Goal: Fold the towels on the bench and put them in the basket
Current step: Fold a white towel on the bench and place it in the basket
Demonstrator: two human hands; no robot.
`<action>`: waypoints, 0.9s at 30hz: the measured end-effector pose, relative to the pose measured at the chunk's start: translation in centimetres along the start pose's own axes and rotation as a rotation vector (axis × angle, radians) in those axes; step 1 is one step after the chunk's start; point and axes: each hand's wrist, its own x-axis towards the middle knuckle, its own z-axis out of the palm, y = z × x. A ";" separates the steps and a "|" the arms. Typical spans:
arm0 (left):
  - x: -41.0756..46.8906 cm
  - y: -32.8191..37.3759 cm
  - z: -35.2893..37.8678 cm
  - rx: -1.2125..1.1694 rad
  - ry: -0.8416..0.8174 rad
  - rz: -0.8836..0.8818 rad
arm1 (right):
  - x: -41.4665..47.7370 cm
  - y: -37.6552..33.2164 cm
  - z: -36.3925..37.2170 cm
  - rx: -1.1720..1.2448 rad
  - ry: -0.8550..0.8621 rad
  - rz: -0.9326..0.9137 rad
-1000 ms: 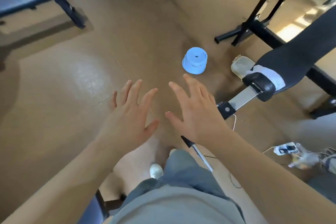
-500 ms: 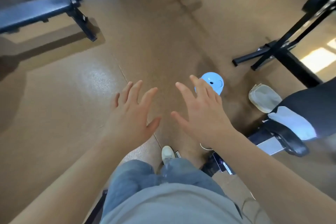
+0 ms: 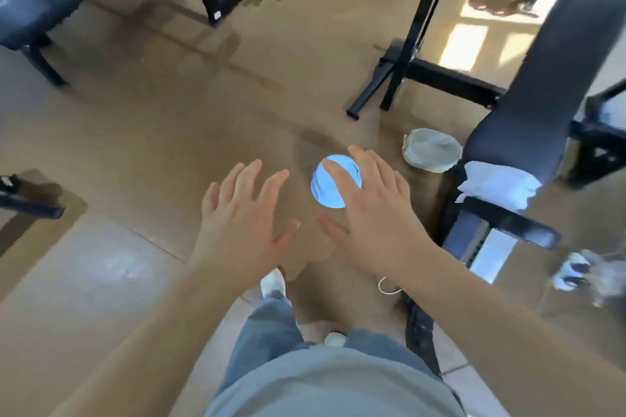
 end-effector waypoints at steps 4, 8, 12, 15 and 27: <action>7.5 -2.7 -1.7 0.027 -0.015 0.179 | 5.4 -0.8 0.1 0.033 0.064 0.187; 13.9 -4.3 -3.2 0.091 -0.024 0.332 | 9.3 -1.4 -0.3 0.028 0.112 0.331; 19.1 -3.8 -3.1 0.113 -0.079 0.452 | 11.5 -0.1 -0.5 0.012 0.126 0.443; 22.7 -1.9 -2.3 0.110 -0.128 0.533 | 12.7 2.2 -0.9 0.000 0.120 0.513; 38.3 14.4 -0.7 0.140 -0.131 0.657 | 19.1 21.3 -6.0 -0.003 0.146 0.613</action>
